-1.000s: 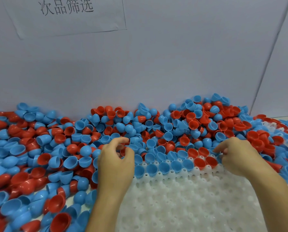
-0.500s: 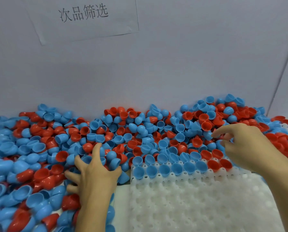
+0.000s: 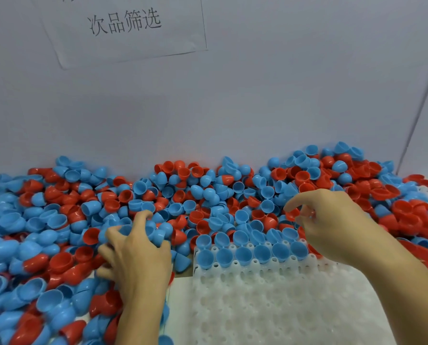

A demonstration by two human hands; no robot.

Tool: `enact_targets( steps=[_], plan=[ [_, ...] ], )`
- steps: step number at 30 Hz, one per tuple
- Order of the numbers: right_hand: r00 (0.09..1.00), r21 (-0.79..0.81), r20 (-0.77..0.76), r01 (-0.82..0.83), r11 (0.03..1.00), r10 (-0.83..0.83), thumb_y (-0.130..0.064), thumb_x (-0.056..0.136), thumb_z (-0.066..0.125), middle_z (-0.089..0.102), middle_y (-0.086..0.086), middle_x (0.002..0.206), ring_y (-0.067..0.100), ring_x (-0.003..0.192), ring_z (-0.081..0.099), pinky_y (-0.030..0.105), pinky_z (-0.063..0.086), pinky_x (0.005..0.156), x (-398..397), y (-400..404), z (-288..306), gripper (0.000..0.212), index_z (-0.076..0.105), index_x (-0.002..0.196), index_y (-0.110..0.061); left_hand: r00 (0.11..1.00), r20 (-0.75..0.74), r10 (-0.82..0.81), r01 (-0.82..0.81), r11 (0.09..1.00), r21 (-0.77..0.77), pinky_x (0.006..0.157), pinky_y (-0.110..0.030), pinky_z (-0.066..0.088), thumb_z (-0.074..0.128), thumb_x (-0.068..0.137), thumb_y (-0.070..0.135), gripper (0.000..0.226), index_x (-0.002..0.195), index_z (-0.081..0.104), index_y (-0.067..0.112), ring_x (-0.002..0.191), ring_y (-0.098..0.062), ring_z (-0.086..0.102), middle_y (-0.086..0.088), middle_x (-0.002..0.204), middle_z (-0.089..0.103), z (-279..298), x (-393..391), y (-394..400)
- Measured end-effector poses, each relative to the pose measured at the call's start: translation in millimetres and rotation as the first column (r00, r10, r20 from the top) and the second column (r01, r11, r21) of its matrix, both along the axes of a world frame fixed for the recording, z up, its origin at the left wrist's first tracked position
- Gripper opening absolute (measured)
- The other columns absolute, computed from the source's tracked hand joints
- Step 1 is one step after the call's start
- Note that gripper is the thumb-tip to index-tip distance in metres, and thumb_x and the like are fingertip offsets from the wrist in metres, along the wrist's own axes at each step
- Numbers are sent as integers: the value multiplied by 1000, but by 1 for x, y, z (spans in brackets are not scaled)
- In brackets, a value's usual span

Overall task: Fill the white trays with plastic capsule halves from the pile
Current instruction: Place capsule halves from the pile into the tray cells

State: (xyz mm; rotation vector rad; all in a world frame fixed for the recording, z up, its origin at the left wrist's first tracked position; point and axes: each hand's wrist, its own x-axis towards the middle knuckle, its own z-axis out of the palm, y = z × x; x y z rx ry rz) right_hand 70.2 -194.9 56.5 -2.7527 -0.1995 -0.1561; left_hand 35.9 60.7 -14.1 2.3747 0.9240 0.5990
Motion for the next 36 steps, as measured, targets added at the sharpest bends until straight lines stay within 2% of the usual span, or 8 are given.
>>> enact_targets(
  steps=[6,11,13,17,21,27,30,36],
  plan=[
    [998,55,-45,-49,997,51,-11,97,56,67,-7,108,10,85,64,32,60,75,-3,6,1,35,65,122,-34,999,-6,-53,54,996,73,104,-58,29,81,79,44,68,138,49,39,137,-35,23,-12,149,32,15,0,-12],
    [997,102,-57,-49,994,55,-10,98,52,67,-6,114,6,76,59,25,57,67,-3,2,0,36,64,124,-33,945,128,-300,286,951,116,100,-49,45,65,92,43,42,131,54,34,121,-26,43,1,123,49,39,17,-41],
    [997,128,-51,-51,990,58,-11,99,51,68,-5,116,8,79,61,27,57,69,-3,1,1,35,64,124,-32,927,38,-373,367,923,121,99,-52,45,59,96,43,40,134,49,35,124,-28,41,-2,130,46,47,37,-51],
    [998,172,-35,-52,984,59,-13,99,49,68,-5,114,10,83,62,30,57,74,-4,-1,3,33,65,123,-31,851,-324,-413,461,883,88,107,-66,36,58,93,58,72,152,20,40,144,-49,13,-13,159,5,54,88,-64],
    [997,212,-48,-49,976,60,-13,100,45,66,-3,118,15,96,65,37,57,81,-6,-1,4,34,64,123,-31,802,-427,-418,478,877,40,110,-76,25,68,86,60,99,158,2,44,146,-56,-16,-9,163,-28,47,127,-64],
    [996,252,-57,-56,966,73,-15,100,45,67,-2,114,15,98,65,37,57,84,-5,-3,1,32,65,118,-32,826,-462,-324,401,913,75,106,-71,35,75,83,49,88,153,22,42,145,-54,-9,-11,162,-7,36,158,-55],
    [996,250,-56,-52,967,68,-18,98,49,68,-3,110,16,97,64,38,56,86,-4,-4,0,28,66,115,-33,832,-473,-290,366,928,73,106,-73,31,78,79,48,92,153,23,43,145,-56,-14,-11,163,-12,30,165,-62],
    [995,267,-54,-64,962,81,-23,99,53,68,-1,105,15,83,65,38,57,80,-2,-3,-3,23,66,115,-32,892,-412,-186,295,930,219,100,-65,40,78,83,38,66,138,42,39,142,-52,8,-14,154,10,18,171,-60]
  ],
)
